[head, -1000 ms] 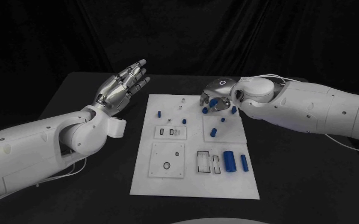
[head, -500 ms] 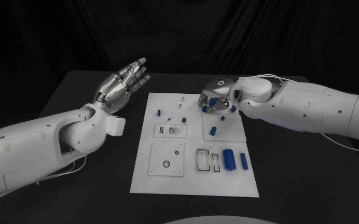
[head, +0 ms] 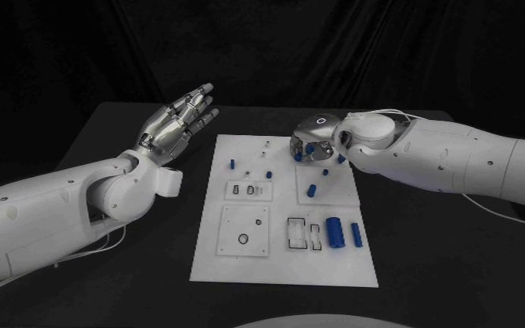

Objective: Assemble the parts on the task board

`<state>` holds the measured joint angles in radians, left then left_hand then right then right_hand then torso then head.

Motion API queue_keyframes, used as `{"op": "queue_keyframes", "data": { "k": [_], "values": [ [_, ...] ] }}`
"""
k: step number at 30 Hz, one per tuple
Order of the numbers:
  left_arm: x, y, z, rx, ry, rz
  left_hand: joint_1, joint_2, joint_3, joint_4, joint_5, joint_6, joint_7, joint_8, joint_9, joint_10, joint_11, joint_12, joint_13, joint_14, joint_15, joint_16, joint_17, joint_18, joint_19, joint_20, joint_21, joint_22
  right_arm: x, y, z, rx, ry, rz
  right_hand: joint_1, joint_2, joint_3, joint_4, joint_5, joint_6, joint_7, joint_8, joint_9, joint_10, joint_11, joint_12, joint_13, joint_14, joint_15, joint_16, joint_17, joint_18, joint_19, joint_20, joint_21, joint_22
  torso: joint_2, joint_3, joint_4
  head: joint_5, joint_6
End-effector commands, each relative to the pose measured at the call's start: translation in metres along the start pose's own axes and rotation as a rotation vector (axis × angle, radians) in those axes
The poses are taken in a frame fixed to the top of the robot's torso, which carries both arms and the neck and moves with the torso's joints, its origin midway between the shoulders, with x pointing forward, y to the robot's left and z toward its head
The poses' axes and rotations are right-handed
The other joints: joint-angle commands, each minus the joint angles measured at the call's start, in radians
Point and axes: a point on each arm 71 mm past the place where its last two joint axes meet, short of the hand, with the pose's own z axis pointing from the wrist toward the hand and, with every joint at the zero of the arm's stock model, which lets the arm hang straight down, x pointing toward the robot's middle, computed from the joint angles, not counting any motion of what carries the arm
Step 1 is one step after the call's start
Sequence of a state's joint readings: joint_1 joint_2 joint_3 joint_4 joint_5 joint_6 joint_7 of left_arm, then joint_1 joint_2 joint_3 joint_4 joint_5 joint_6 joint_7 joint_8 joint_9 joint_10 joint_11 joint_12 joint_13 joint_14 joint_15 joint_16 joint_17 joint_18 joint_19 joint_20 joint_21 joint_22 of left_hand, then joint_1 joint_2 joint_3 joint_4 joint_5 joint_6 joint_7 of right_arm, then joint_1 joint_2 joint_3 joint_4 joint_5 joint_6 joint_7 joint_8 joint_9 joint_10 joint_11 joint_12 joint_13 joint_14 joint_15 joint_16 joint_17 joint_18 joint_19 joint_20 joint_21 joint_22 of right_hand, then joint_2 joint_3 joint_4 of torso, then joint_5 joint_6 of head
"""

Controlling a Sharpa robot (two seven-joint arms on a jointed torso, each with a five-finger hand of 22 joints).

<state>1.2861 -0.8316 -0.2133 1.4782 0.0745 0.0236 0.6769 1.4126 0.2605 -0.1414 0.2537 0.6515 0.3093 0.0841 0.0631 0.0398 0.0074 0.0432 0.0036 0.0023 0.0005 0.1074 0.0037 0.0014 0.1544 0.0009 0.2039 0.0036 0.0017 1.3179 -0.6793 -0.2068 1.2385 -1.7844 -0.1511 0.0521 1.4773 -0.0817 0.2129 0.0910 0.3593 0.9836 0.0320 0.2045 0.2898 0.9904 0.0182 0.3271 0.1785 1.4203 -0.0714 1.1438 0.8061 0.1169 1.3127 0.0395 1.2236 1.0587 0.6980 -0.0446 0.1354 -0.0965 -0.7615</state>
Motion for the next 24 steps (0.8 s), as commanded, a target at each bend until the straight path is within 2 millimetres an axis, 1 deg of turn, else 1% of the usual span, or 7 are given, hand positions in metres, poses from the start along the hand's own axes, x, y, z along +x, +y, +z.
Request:
{"op": "queue_keyframes", "data": {
  "k": [1, 3, 7, 10, 17, 20, 24],
  "values": [
    [0.001, -0.005, 0.001, 0.079, 0.014, -0.010, 0.012, -0.002, 0.007, -0.001, 0.005, 0.006, 0.001, 0.005, 0.001, -0.002, 0.006, -0.002, 0.000, 0.000, 0.011, -0.004, -0.001, 0.009, -0.001, 0.008, -0.004, -0.002, 0.000, 0.001, 0.000, -0.022, -0.040, -0.002, 0.011, 0.010, 0.013, -0.006, -0.004, 0.020, 0.011, 0.021, 0.020, 0.022, -0.003, 0.015, 0.006, 0.002, -0.005, 0.004, 0.010, -0.005, 0.003, -0.003, 0.006, 0.014, 0.000, 0.0000, 0.0003, 0.000, -0.002],
    [0.000, -0.005, 0.001, 0.078, 0.013, -0.009, 0.013, -0.002, 0.007, -0.001, 0.006, 0.005, 0.001, 0.005, 0.001, -0.002, 0.006, -0.002, 0.000, 0.000, 0.011, -0.004, -0.001, 0.009, -0.001, 0.009, -0.004, -0.002, -0.001, 0.001, -0.001, -0.028, -0.057, -0.003, 0.010, 0.009, 0.017, -0.011, -0.003, 0.034, 0.021, 0.038, 0.037, 0.040, -0.010, 0.024, 0.011, 0.009, -0.009, 0.012, 0.025, -0.008, 0.010, -0.006, 0.014, 0.029, 0.000, 0.0000, 0.0002, 0.001, -0.003],
    [-0.001, -0.005, 0.000, 0.077, 0.010, -0.007, 0.015, -0.003, 0.009, -0.004, 0.009, 0.006, 0.001, 0.005, 0.001, -0.002, 0.006, -0.002, 0.000, 0.000, 0.013, -0.004, -0.001, 0.010, -0.001, 0.011, -0.004, -0.002, -0.003, 0.002, -0.003, -0.037, -0.091, 0.004, 0.005, 0.007, 0.021, -0.013, 0.004, 0.040, 0.025, 0.050, 0.051, 0.056, -0.011, 0.028, 0.013, 0.014, -0.011, 0.020, 0.038, -0.011, 0.016, -0.009, 0.022, 0.043, -0.001, -0.0003, 0.0002, 0.004, -0.003],
    [-0.002, -0.006, -0.001, 0.076, 0.007, -0.005, 0.015, -0.003, 0.010, -0.005, 0.009, 0.006, 0.001, 0.005, 0.001, -0.002, 0.006, -0.002, 0.000, 0.000, 0.014, -0.004, -0.001, 0.010, -0.001, 0.012, -0.004, -0.002, -0.008, 0.004, -0.005, -0.045, -0.124, 0.009, 0.005, 0.005, 0.024, -0.016, 0.011, 0.048, 0.027, 0.059, 0.061, 0.069, -0.011, 0.031, 0.014, 0.019, -0.011, 0.028, 0.051, -0.013, 0.023, -0.010, 0.030, 0.056, -0.001, -0.0008, 0.0006, 0.012, -0.004],
    [-0.003, -0.006, -0.003, 0.070, 0.004, -0.005, 0.017, -0.004, 0.012, -0.007, 0.011, 0.009, 0.001, 0.007, 0.001, -0.001, 0.006, -0.001, 0.000, 0.000, 0.015, -0.004, -0.001, 0.011, -0.001, 0.014, -0.004, -0.002, -0.039, 0.003, -0.005, -0.051, -0.189, -0.015, -0.007, -0.002, 0.027, -0.012, 0.010, 0.050, 0.027, 0.066, 0.073, 0.088, -0.010, 0.030, 0.014, 0.026, -0.011, 0.039, 0.069, -0.017, 0.032, -0.010, 0.042, 0.075, 0.000, -0.0013, -0.0008, 0.022, -0.008],
    [-0.002, -0.006, -0.003, 0.066, 0.005, -0.006, 0.017, -0.004, 0.012, -0.007, 0.011, 0.009, 0.001, 0.007, 0.001, -0.001, 0.006, -0.001, 0.000, 0.000, 0.015, -0.004, -0.001, 0.011, -0.001, 0.014, -0.004, -0.002, -0.049, 0.002, -0.002, -0.050, -0.203, -0.022, -0.010, -0.002, 0.028, -0.011, 0.007, 0.052, 0.027, 0.068, 0.077, 0.088, -0.010, 0.027, 0.013, 0.028, -0.011, 0.045, 0.079, -0.020, 0.038, -0.010, 0.050, 0.087, -0.001, -0.0015, -0.0011, 0.021, -0.010],
    [0.001, -0.005, -0.002, 0.063, 0.013, -0.012, 0.018, -0.005, 0.013, -0.009, 0.012, 0.010, 0.001, 0.007, 0.001, 0.000, 0.006, -0.001, 0.000, 0.000, 0.016, -0.004, -0.001, 0.012, -0.001, 0.016, -0.004, -0.002, -0.058, 0.004, 0.004, -0.048, -0.202, -0.027, -0.011, -0.002, 0.028, -0.010, 0.007, 0.053, 0.027, 0.068, 0.077, 0.088, -0.010, 0.026, 0.013, 0.029, -0.011, 0.049, 0.087, -0.021, 0.040, -0.010, 0.054, 0.092, -0.001, -0.0013, 0.0025, 0.019, -0.015]
  ]
}}
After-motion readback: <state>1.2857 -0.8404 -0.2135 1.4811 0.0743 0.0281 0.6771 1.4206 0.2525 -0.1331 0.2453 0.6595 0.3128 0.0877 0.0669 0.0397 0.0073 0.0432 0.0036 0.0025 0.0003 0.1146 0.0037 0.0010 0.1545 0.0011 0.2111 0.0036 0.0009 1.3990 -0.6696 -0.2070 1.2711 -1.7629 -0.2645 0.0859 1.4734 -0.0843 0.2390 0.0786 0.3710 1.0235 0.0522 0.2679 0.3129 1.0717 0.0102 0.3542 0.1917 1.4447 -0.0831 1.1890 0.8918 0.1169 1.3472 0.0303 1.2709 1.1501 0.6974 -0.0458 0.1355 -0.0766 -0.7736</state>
